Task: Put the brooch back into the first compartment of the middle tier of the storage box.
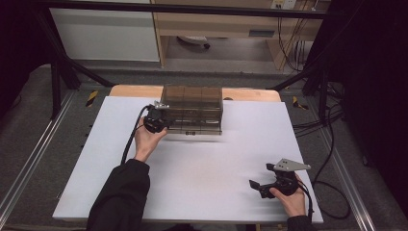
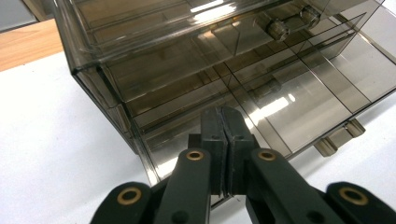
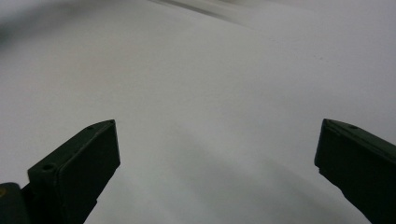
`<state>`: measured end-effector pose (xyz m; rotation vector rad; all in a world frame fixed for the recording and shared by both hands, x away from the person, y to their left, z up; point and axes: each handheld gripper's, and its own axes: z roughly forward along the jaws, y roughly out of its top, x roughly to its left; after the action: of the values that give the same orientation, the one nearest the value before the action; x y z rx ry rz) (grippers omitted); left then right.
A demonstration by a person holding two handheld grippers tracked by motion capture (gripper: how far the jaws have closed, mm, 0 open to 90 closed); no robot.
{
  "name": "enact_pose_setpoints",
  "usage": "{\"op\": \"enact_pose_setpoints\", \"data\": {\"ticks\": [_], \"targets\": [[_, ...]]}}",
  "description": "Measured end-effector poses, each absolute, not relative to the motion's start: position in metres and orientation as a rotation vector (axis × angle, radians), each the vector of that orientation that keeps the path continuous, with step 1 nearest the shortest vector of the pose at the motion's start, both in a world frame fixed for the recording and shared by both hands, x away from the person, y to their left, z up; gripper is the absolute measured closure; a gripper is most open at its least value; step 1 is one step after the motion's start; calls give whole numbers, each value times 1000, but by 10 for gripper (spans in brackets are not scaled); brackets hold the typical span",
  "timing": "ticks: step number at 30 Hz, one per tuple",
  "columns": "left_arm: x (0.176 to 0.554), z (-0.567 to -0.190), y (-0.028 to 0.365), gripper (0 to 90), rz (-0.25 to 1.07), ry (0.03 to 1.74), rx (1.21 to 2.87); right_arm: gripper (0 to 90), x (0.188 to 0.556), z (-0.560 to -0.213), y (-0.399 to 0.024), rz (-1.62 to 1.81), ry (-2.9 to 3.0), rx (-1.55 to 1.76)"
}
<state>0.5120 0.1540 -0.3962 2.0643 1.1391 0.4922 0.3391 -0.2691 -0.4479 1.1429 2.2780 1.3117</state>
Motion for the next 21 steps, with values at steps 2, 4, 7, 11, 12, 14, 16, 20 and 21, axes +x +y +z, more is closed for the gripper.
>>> {"op": "enact_pose_setpoints", "data": {"ticks": [2,4,7,11,12,14,16,20,21], "targets": [[512,-397,153,879,494,1136,2068,5,339,-448,-269,1312,2277,1143],[513,-398,153,879,496,1136,2066,5,339,-448,-269,1311,2278,1145],[514,-399,154,879,496,1135,2079,5,339,-448,-269,1311,2278,1143],[515,-401,153,878,501,1143,2074,5,339,-448,-269,1311,2277,1142],[515,-401,153,878,502,1143,2073,5,339,-448,-269,1311,2278,1141],[515,-402,153,878,502,1140,2080,5,339,-448,-269,1311,2278,1140],[515,-402,152,877,500,1141,2083,5,339,-448,-269,1312,2278,1140],[515,-403,151,853,502,1138,2083,5,339,-448,-269,1312,2278,1141],[515,-403,151,846,505,1136,2083,5,339,-448,-269,1312,2277,1140]]}}
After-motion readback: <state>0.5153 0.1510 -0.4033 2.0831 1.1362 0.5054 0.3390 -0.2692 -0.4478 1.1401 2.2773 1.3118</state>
